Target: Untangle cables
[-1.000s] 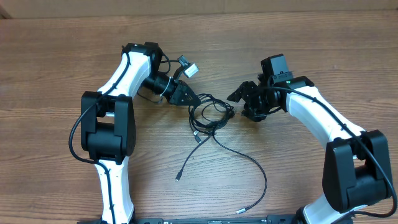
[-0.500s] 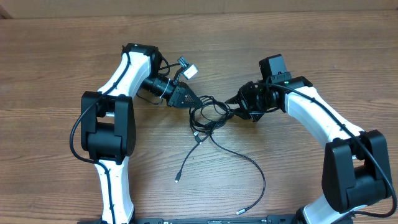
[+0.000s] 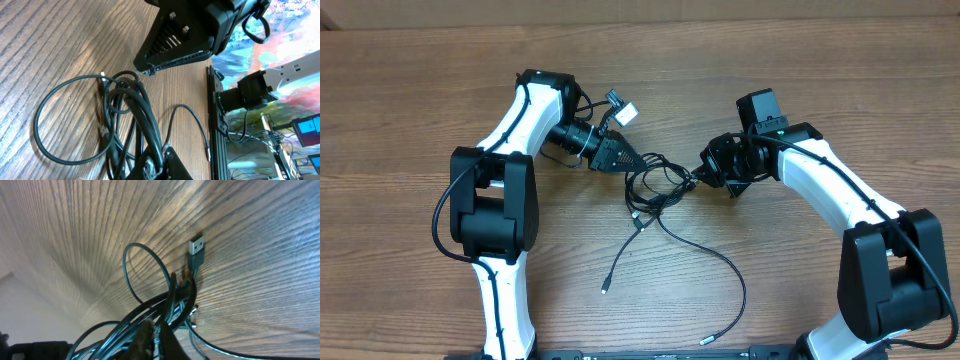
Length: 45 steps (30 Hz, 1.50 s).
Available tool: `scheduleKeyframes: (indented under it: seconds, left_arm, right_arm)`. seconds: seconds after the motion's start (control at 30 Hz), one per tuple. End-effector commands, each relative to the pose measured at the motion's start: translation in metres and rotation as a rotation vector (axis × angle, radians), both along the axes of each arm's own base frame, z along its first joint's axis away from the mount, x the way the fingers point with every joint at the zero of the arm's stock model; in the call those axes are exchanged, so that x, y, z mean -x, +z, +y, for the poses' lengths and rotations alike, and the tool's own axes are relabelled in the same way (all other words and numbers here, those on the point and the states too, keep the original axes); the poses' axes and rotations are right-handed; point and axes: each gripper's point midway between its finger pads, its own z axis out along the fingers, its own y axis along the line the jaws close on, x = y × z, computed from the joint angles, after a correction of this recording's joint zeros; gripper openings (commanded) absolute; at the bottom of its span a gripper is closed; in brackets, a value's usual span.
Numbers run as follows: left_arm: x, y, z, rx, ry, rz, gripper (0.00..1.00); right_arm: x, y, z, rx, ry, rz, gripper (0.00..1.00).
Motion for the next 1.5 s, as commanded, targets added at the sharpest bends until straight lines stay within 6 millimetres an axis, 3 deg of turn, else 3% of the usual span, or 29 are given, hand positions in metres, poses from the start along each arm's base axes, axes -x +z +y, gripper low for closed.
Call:
scheduleKeyframes:
  seconds: [0.0,0.1,0.3,0.47,0.57,0.7,0.83,1.1,1.3,1.47]
  left_arm:
    - [-0.007,0.012,-0.008,0.116,-0.018,-0.100,0.09]
    - [-0.008,0.012,-0.008,0.117,-0.018,-0.102,0.11]
    - [-0.009,0.009,-0.007,0.100,-0.014,-0.096,0.17]
    - [-0.021,-0.008,-0.004,-0.016,0.038,-0.039,0.21]
    - [-0.028,-0.016,-0.001,-0.077,0.069,-0.017,0.28]
    - [-0.034,-0.028,0.004,-0.161,0.108,0.011,0.48]
    - [-0.041,-0.037,0.009,-0.233,0.150,0.034,0.61]
    - [-0.057,-0.062,0.028,-0.440,0.289,0.096,0.65]
    - [-0.058,-0.062,0.028,-0.443,0.292,0.096,0.59]
    - [-0.058,-0.062,0.028,-0.444,0.291,0.095,0.61]
  right_arm:
    - [-0.006,0.013,0.002,0.012,0.008,-0.053,0.16]
    - [-0.005,0.013,0.004,0.015,0.012,-0.054,0.26]
    - [-0.007,0.011,0.001,0.037,0.004,-0.060,0.27]
    - [-0.008,0.009,-0.002,0.057,-0.003,-0.065,0.28]
    - [-0.009,0.009,-0.004,0.067,-0.006,-0.068,0.28]
    - [-0.009,0.008,-0.006,0.078,-0.010,-0.067,0.29]
    - [-0.009,0.007,-0.006,0.087,0.007,-0.079,0.29]
    - [-0.006,0.002,-0.013,0.129,0.000,-0.064,0.32]
    - [-0.006,0.001,-0.015,0.146,0.042,-0.089,0.33]
    - [-0.006,0.001,-0.015,0.158,0.109,-0.128,0.33]
